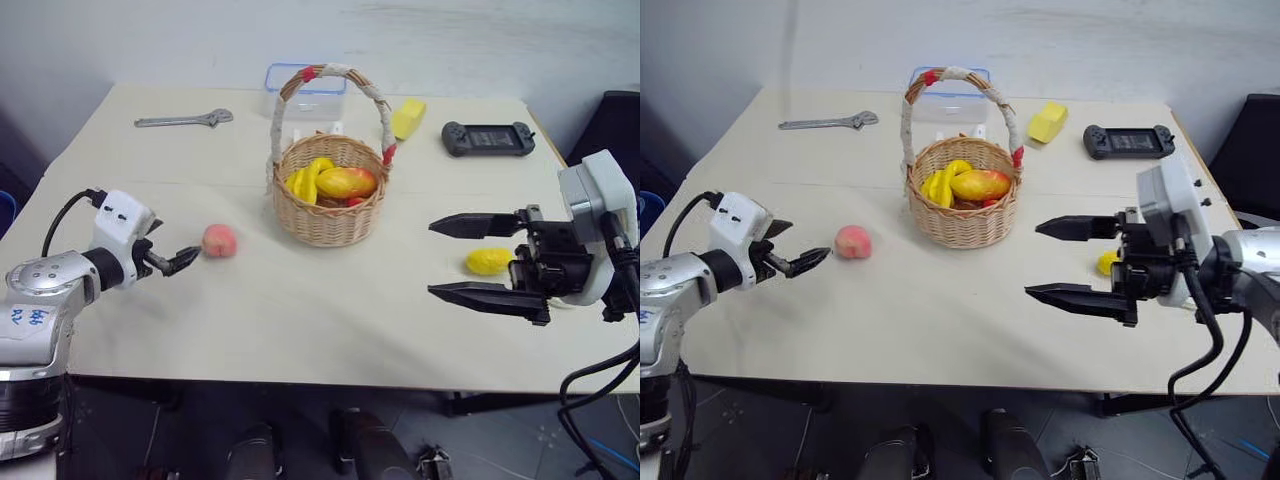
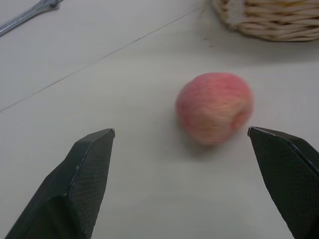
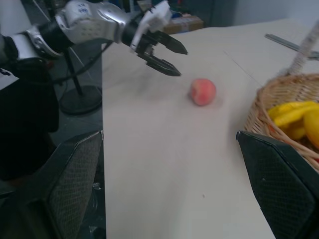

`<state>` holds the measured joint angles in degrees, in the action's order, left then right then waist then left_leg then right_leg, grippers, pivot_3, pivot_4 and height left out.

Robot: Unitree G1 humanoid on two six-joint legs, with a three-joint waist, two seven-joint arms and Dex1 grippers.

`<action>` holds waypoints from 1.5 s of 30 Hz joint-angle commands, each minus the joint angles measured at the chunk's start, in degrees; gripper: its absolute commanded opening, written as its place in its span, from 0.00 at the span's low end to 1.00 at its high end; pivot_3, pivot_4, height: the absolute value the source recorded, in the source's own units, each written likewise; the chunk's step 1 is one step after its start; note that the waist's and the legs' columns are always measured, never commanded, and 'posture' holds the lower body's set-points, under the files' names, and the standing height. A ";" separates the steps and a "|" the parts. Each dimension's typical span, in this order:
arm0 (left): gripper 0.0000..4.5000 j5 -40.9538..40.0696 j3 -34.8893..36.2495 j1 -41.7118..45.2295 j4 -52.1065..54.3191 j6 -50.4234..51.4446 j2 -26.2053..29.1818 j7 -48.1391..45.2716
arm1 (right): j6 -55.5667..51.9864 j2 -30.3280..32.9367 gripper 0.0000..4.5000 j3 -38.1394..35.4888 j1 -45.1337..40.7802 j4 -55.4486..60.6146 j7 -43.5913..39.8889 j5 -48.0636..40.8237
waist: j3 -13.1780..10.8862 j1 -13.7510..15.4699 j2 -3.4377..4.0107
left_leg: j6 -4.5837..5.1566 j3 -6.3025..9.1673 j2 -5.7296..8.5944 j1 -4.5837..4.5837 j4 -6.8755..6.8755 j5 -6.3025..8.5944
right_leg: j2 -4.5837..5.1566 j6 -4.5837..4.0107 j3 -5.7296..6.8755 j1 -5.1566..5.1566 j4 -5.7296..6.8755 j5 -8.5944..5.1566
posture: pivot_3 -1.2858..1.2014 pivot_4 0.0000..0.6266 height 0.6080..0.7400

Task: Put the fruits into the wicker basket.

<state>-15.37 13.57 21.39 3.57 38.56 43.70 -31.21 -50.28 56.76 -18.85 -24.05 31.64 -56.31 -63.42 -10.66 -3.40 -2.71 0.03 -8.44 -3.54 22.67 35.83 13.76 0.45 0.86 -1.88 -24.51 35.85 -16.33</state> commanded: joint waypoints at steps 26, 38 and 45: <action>1.00 7.29 -14.64 18.85 -29.33 -16.84 -10.37 -8.84 | 1.95 0.27 0.99 -2.93 5.26 3.82 5.75 -3.23 | 0.15 1.33 -0.01 | 0.36 -0.25 -0.06 0.53 0.33 0.11 | 0.02 0.57 -0.04 -0.50 0.07 0.49 | 0.52 0.24 1.00; 0.52 2.76 -12.14 15.25 -18.51 -17.03 -9.60 -17.28 | 3.93 0.29 1.00 -2.04 6.81 3.74 5.51 -0.59 | 0.16 1.77 0.00 | 0.41 -0.25 -0.09 0.79 0.13 0.11 | 0.00 0.88 0.03 -0.87 0.14 0.65 | 0.52 0.24 1.00; 0.52 -8.21 -8.84 12.52 -1.66 -8.74 -4.89 -25.63 | 5.02 0.47 1.00 -2.11 7.82 3.59 5.34 1.23 | 0.15 1.58 0.00 | 0.36 -0.25 -0.10 0.72 0.24 0.05 | -0.04 0.89 0.02 -0.85 0.31 0.64 | 0.52 0.24 1.00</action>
<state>-18.96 2.71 33.04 -4.40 27.73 38.14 -54.54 -46.39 56.62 -19.33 -16.18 34.29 -50.68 -62.50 -10.51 -1.82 -2.71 0.39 -8.70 -3.63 23.39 36.09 13.79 0.42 1.75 -1.86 -25.36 36.18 -15.69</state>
